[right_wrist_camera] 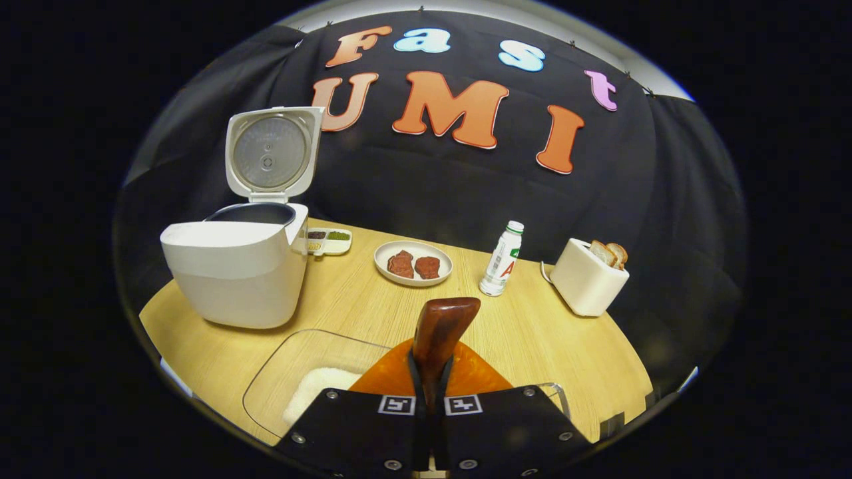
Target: Close the left gripper, press the button to open the rice cooker; take a wooden spoon from the chopstick holder with the right hand, scoop a spoonful of rice and pour it into the rice cooker, then put the wooden spoon back into the chopstick holder.
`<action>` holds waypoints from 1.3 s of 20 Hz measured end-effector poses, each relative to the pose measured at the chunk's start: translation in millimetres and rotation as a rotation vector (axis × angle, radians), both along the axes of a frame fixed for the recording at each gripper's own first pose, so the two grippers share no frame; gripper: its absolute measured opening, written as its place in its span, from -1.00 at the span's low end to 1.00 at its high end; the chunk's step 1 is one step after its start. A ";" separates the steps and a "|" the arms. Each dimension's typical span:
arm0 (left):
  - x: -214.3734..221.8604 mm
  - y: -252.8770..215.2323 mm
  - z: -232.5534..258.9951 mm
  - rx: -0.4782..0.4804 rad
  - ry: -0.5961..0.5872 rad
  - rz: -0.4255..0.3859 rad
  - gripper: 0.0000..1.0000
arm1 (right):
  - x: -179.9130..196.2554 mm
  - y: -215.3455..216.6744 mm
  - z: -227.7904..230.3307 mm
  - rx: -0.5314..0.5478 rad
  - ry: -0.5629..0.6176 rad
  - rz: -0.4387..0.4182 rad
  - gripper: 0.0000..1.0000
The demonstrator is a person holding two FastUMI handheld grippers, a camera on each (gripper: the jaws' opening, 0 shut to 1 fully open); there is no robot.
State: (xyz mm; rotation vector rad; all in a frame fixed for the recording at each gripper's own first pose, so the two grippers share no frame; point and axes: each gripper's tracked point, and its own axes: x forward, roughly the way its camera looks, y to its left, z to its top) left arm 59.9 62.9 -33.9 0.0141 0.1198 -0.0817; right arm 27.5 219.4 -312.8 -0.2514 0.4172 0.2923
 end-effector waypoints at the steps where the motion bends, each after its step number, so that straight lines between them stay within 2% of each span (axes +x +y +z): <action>1: 0.3 0.1 -2.0 0.007 0.004 -0.001 0.99 | -3.0 -2.9 -3.5 0.009 0.008 -0.012 -0.96; 4: -1.4 0.8 -6.7 0.007 0.015 -0.002 1.00 | -3.5 -10.0 -5.8 0.049 0.007 -0.060 -0.97; 9: -2.1 2.2 -17.1 0.003 0.041 -0.007 1.00 | -9.2 -7.6 -19.2 0.148 0.069 -0.136 -0.96; 17: -4.5 18.8 -22.9 0.017 0.056 0.020 1.00 | -10.2 22.7 -37.4 0.527 0.238 -0.264 -0.96; 22: -5.6 22.4 -26.8 0.031 0.067 0.020 0.99 | -7.7 21.5 -41.1 0.587 0.256 -0.316 -0.96; 26: -5.7 20.4 -31.9 0.024 0.082 0.015 1.00 | -3.0 20.0 -46.7 0.678 0.278 -0.382 -0.96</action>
